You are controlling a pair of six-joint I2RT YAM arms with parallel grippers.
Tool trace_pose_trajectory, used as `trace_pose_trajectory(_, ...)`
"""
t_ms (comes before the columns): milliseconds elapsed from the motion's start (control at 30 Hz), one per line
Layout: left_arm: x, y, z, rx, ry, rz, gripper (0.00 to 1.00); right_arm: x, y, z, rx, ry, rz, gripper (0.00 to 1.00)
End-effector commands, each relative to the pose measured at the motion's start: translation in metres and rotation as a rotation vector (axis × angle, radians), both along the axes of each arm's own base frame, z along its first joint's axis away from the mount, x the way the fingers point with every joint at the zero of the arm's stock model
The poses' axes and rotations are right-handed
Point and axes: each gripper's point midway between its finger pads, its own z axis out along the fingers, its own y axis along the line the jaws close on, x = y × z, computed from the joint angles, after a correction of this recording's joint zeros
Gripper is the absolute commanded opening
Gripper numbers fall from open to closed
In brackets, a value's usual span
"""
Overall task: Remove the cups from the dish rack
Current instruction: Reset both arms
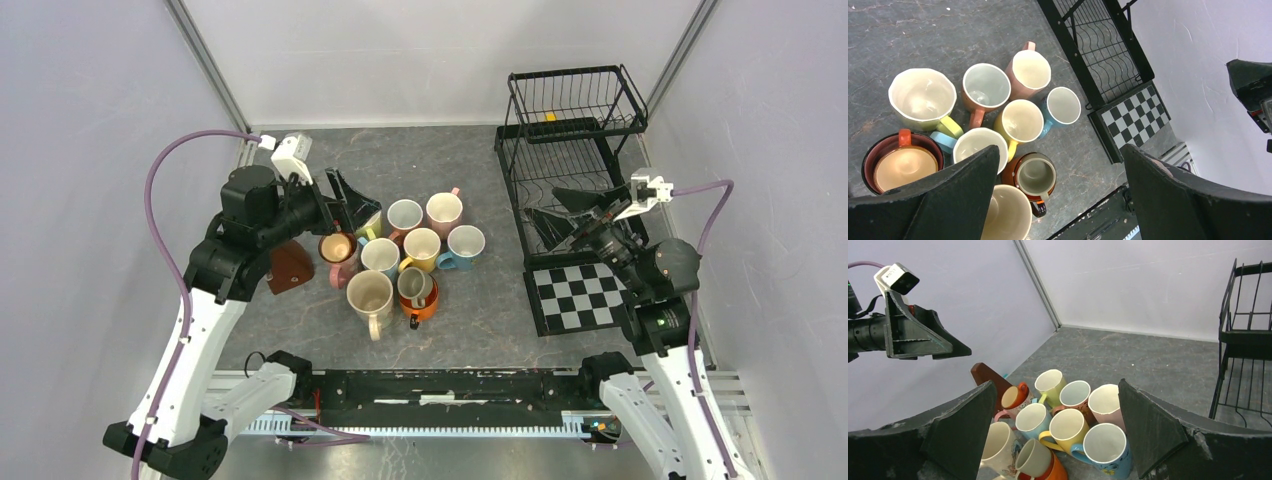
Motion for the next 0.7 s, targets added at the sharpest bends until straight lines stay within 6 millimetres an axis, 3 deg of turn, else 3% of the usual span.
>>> trace_pose_trajectory(0, -0.001, -0.0014, 0.0128, -0.007, -0.059, -0.022, 1.0, -0.0082, 0.0027, 0.028, 0.001, -0.088, 0.024, 0.98)
trace_pose_trajectory(667, 0.0012, 0.0083, 0.013, 0.047, -0.079, 0.013, 1.0, -0.0036, 0.002, 0.0214, -0.019, -0.077, 0.012, 0.98)
